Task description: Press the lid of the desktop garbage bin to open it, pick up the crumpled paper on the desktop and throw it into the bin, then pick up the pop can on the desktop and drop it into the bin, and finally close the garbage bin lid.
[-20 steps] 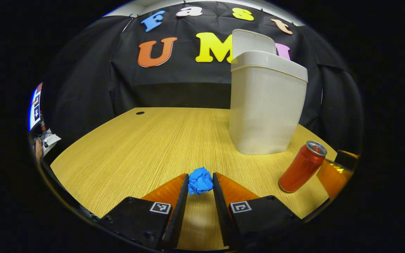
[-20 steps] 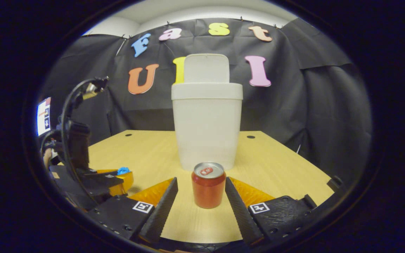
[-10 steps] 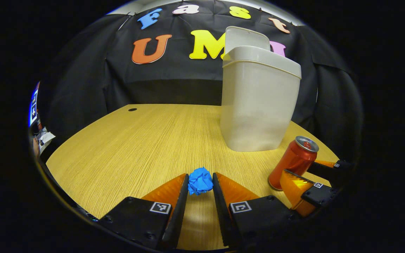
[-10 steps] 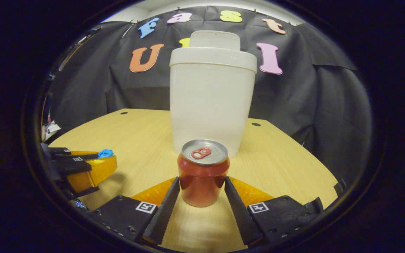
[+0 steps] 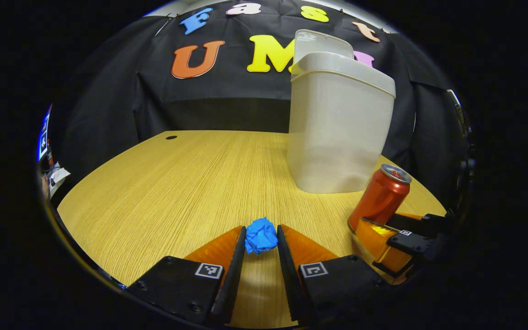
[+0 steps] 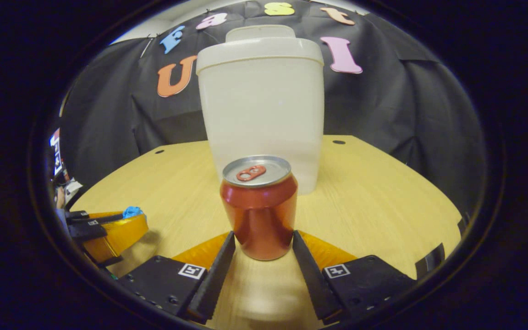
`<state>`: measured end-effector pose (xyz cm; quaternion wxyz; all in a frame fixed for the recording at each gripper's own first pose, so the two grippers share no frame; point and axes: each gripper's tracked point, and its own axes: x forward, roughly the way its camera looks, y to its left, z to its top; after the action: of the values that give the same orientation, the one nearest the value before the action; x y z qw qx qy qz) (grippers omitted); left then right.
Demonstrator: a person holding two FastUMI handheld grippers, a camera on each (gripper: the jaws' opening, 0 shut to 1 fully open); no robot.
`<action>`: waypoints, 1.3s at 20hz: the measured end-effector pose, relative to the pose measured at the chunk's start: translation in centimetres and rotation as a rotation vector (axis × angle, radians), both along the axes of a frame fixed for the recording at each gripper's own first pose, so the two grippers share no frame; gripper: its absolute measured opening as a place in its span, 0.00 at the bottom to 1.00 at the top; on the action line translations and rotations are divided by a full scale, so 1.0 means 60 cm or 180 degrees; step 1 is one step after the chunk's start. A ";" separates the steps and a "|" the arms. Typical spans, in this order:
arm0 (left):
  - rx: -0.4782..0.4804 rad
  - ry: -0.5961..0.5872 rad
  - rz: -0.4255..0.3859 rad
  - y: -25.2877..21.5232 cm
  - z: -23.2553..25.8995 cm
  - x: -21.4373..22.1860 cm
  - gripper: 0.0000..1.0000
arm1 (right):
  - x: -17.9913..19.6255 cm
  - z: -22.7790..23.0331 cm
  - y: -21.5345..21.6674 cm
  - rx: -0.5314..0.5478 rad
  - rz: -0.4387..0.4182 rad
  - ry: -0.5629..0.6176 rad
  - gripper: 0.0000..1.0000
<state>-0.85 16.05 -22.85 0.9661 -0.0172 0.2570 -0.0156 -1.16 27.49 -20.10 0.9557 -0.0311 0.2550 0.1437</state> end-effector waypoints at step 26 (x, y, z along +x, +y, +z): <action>0.0086 -0.0238 0.0068 -0.003 0.035 -0.016 0.47 | 0.017 0.153 -0.040 -0.0034 -0.0084 -0.0557 0.79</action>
<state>-1.79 15.87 -20.77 0.9753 -0.0064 0.2207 -0.0024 -0.15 25.08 -10.92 0.9760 -0.0453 0.1716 0.1265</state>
